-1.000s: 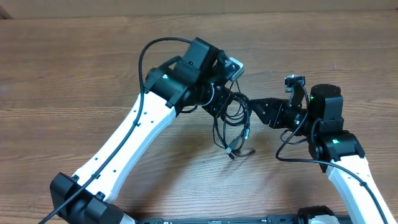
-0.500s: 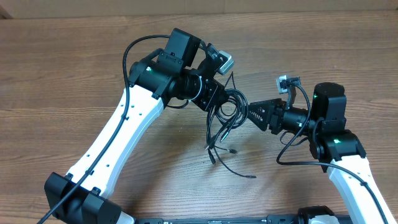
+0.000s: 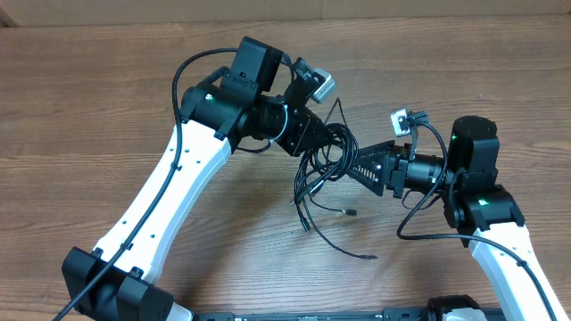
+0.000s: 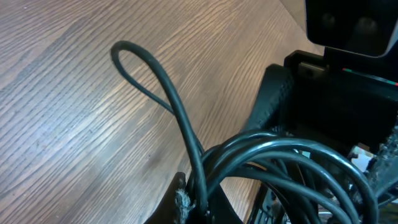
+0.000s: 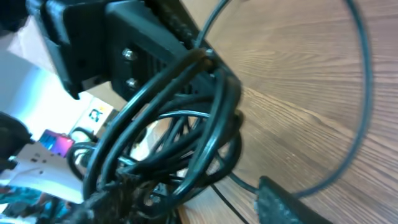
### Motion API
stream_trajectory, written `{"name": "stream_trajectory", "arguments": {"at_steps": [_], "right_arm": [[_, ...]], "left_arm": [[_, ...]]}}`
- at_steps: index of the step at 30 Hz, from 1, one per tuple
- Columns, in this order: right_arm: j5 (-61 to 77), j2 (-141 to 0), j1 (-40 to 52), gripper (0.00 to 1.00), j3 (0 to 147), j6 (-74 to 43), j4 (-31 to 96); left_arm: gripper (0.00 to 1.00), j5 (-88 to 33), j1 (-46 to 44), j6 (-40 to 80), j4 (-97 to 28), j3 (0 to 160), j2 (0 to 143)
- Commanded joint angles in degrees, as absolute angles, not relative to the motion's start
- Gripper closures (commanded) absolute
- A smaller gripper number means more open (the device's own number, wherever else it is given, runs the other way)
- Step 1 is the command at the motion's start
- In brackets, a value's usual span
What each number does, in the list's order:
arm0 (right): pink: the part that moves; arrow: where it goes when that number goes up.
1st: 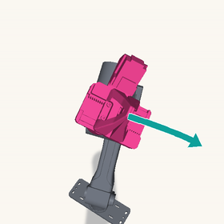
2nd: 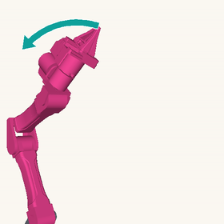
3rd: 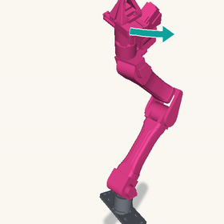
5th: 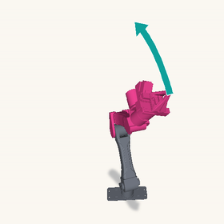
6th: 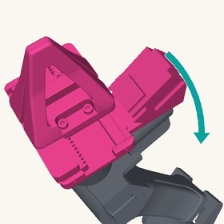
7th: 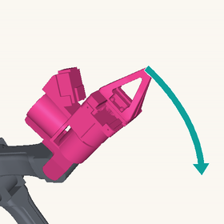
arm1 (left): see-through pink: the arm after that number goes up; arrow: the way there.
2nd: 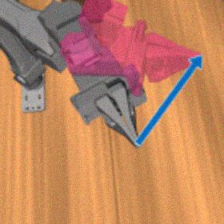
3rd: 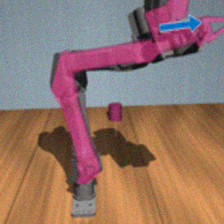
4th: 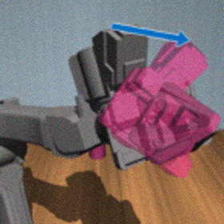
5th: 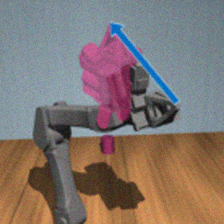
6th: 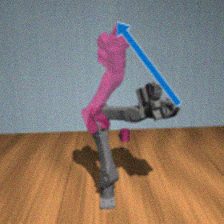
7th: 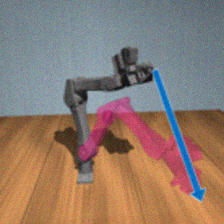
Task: Untangle cables
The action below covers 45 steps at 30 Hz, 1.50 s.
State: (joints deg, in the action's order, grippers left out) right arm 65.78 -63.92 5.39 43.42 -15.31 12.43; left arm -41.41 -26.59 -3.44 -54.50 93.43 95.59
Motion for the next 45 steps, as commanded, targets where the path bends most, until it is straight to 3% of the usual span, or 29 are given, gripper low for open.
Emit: {"name": "stream_trajectory", "arguments": {"at_steps": [1, 3, 6, 11, 16, 18, 20, 25, 27, 34, 40, 43, 45], "right_arm": [[70.61, -63.35, 6.15, 0.56, 44.38, -14.96, 10.33], [70.0, -63.35, 6.15, 0.78, 44.38, -14.96, 8.34], [65.8, -63.35, 6.15, 0.96, 44.38, -17.34, 7.94], [60.88, -63.35, 6.15, 0.96, 44.38, -18.2, 11.25], [46.57, -63.35, 6.15, 0.96, 44.38, -18.13, 24.84], [40.01, -63.35, 6.15, 0.96, 44.38, -18.15, 29.8], [34.41, -63.35, 6.15, 0.96, 44.38, -18.17, 33.76], [27.79, -63.35, 6.15, 0.96, 44.38, -18.44, 36.73], [29.76, -63.35, 6.15, 0.96, 44.38, -19.44, 35.22], [63.66, -63.35, 6.15, 0.96, 44.38, -14.11, 18.17], [63.77, -63.35, 6.15, 0.96, 44.38, -19.14, 8.19], [59.83, -63.35, 6.15, 0.96, 44.38, -21.23, 8.14], [59.88, -63.35, 6.15, 0.96, 44.38, -21.23, 7.73]], "left_arm": [[0.96, -43.38, -26.28, -4.08, -54.0, 94.35, 95.09], [0.96, -43.99, -26.28, -4.16, -54.0, 94.35, 95.09], [0.95, -43.59, -25.89, -4.34, -54.0, 94.35, 95.09], [0.85, -42.78, -24.1, -4.51, -53.95, 94.35, 95.09], [0.81, -41.76, -20.88, -4.75, -53.91, 94.35, 95.09], [0.84, -41.76, -19.84, -4.75, -53.76, 94.35, 95.09], [0.96, -41.78, -18.83, -4.75, -53.69, 94.35, 95.09], [0.96, -41.3, -17.56, -4.78, -53.71, 94.35, 95.09], [0.96, -40.86, -16.84, -4.73, -53.71, 94.35, 95.09], [0.89, -41.58, -16.82, -4.73, -54.5, 94.35, 95.09], [0.89, -41.58, -16.91, -4.73, -55.79, 94.35, 95.09], [0.77, -42.7, -16.99, -4.75, -57.52, 94.35, 95.09], [0.62, -44.12, -17.32, -4.78, -58.39, 94.35, 95.13]]}}
